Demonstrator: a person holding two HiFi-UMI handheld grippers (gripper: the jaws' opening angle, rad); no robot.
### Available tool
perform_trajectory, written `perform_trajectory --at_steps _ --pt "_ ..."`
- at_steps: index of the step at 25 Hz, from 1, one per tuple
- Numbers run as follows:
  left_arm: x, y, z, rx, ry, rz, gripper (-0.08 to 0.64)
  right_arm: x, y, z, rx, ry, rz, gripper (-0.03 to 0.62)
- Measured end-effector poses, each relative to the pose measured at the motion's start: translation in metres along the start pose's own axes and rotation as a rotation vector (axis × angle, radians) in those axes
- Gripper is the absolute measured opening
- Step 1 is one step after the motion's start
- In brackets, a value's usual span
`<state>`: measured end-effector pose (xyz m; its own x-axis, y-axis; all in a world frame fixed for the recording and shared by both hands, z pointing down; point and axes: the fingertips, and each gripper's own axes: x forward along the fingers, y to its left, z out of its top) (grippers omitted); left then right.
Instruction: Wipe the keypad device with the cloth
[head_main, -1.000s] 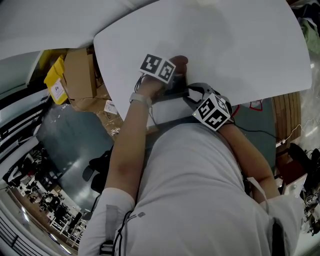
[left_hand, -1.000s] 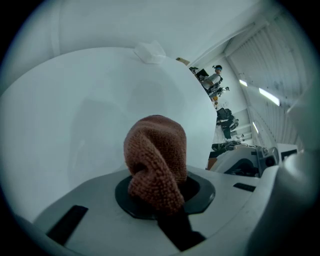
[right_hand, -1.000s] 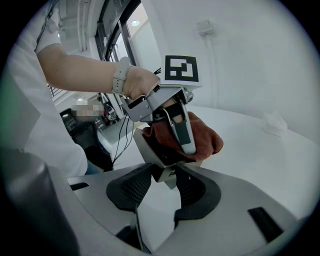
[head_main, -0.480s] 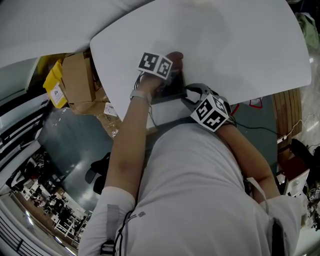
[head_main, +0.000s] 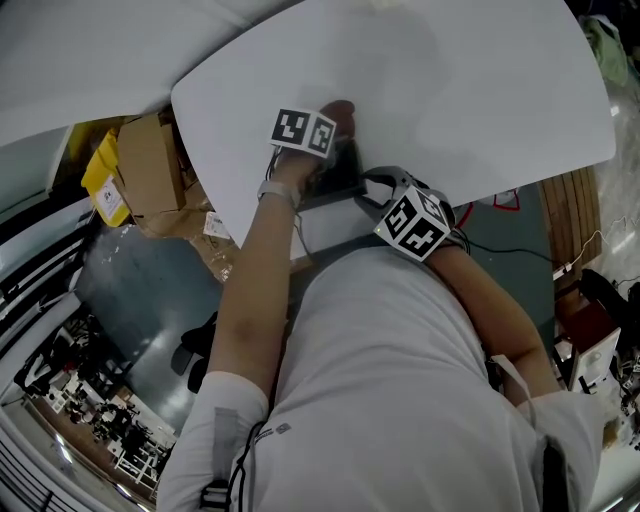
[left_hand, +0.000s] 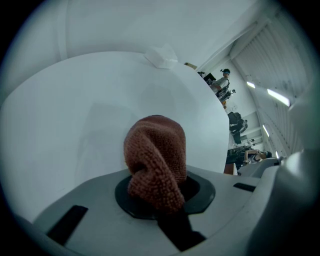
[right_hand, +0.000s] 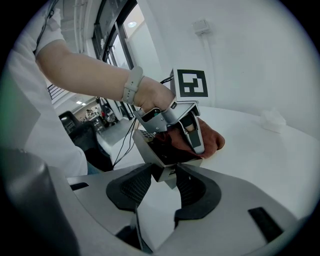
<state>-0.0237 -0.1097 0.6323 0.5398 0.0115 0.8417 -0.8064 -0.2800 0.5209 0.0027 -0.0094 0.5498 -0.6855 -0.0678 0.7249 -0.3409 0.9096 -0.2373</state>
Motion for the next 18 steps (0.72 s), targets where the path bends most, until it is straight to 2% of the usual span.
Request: perform_trajectory --at_steps 4,8,12,18 --pt "0.002 0.001 0.003 0.016 -0.005 0.028 0.063 0.000 0.000 0.000 0.003 0.004 -0.002 0.153" --pt "-0.002 -0.002 0.004 -0.003 -0.023 0.009 0.063 -0.001 -0.001 0.000 -0.006 0.013 -0.013 0.153" --pt "-0.019 -0.010 -0.003 -0.068 -0.059 -0.050 0.063 -0.002 0.000 0.001 -0.022 0.012 -0.017 0.153" --pt "-0.057 -0.048 -0.016 -0.073 -0.128 -0.195 0.063 -0.006 -0.003 -0.005 -0.013 -0.010 0.002 0.158"
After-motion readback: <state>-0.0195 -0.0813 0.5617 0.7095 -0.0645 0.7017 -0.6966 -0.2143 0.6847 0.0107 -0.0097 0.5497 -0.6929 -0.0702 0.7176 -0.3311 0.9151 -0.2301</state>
